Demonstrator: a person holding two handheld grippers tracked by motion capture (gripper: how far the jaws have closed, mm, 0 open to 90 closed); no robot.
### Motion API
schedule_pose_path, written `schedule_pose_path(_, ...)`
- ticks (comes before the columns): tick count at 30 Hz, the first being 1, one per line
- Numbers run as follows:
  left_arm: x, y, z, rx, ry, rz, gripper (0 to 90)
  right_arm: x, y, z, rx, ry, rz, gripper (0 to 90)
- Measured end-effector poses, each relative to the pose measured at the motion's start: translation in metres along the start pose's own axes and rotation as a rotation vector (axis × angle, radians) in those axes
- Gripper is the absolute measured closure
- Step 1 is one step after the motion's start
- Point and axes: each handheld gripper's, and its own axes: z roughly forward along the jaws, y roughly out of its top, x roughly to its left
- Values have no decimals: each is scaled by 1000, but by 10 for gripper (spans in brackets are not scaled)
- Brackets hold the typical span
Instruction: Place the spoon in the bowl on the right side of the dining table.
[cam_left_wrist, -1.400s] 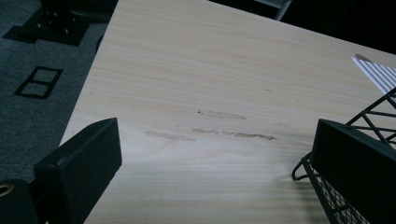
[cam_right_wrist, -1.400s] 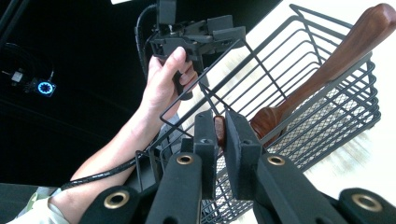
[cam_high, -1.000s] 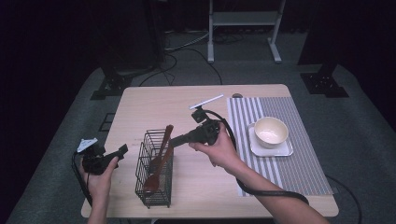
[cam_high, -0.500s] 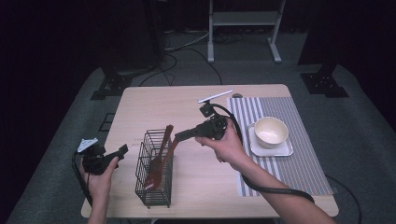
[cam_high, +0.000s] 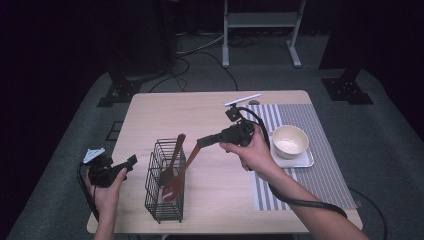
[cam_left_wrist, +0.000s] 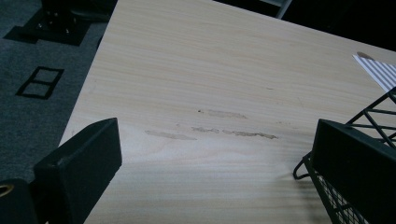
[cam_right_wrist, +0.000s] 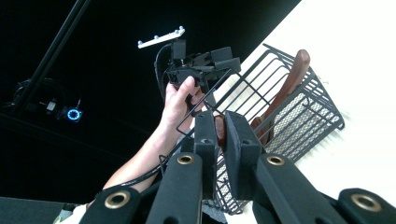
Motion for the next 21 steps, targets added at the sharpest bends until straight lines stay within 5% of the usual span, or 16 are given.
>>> schedule_pose_path(21,1,0,0,1,5,2,12,-16,-10,-40,-38,5,35,834)
